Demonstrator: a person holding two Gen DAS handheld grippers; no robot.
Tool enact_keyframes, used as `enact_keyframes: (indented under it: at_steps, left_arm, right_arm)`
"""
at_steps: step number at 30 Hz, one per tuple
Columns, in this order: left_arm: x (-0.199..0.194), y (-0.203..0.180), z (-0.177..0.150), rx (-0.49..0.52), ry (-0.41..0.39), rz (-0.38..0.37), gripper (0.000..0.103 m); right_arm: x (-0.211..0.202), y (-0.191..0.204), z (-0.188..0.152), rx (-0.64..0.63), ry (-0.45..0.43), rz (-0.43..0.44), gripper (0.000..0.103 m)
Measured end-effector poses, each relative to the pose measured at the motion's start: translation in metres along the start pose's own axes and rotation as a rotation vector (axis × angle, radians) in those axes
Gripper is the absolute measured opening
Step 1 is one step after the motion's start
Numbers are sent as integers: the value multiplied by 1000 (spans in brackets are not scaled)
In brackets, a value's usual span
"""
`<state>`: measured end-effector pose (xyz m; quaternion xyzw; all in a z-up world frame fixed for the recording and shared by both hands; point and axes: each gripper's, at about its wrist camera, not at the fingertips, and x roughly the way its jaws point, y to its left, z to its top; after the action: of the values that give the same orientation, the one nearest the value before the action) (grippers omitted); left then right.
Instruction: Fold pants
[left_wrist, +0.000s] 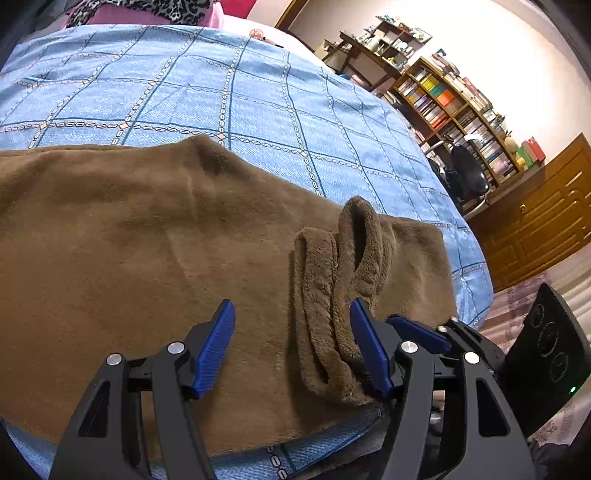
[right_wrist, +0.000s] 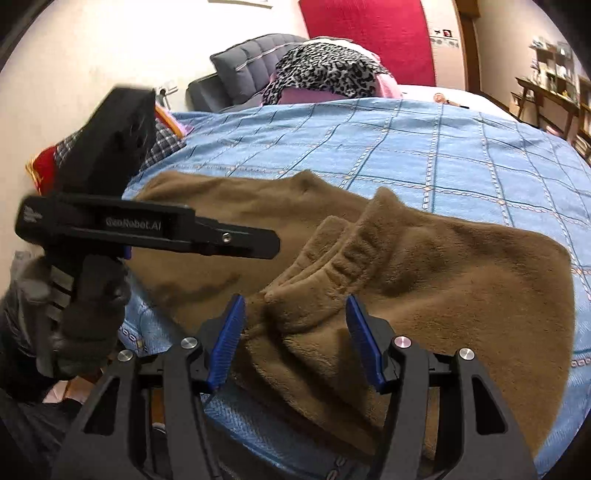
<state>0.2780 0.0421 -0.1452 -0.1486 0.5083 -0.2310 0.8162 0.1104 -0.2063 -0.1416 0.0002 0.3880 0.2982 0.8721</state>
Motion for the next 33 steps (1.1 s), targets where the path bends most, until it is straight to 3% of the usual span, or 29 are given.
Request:
enact_keyframes:
  at_steps: [1, 3, 6, 10, 15, 19, 26, 29, 33]
  left_arm:
    - [0, -2, -1, 5, 2, -2, 64]
    - [1, -4, -2, 13, 7, -2, 64]
    - [4, -8, -2, 24, 15, -3, 64]
    - [8, -8, -1, 20, 28, -23, 64]
    - [10, -6, 2, -8, 36, -69, 64]
    - [19, -12, 3, -1, 63, -120, 77]
    - [56, -27, 6, 53, 133, -60, 76]
    - [64, -35, 6, 86, 140, -29, 71]
    - [65, -35, 7, 84, 138, -7, 42]
  right_arm:
    - [5, 2, 0, -19, 4, -41, 52]
    - [14, 0, -1, -26, 25, -71, 24]
    - [8, -1, -3, -20, 3, -44, 17]
    - [-12, 4, 2, -44, -44, 21, 17]
    - [-12, 11, -8, -82, 1, 98, 17]
    - [7, 6, -17, -40, 54, 135, 17]
    - [-4, -5, -19, -38, 30, 148, 27]
    - [-16, -10, -26, -51, 22, 132, 27]
    - [-35, -28, -33, 6, -3, 102, 28]
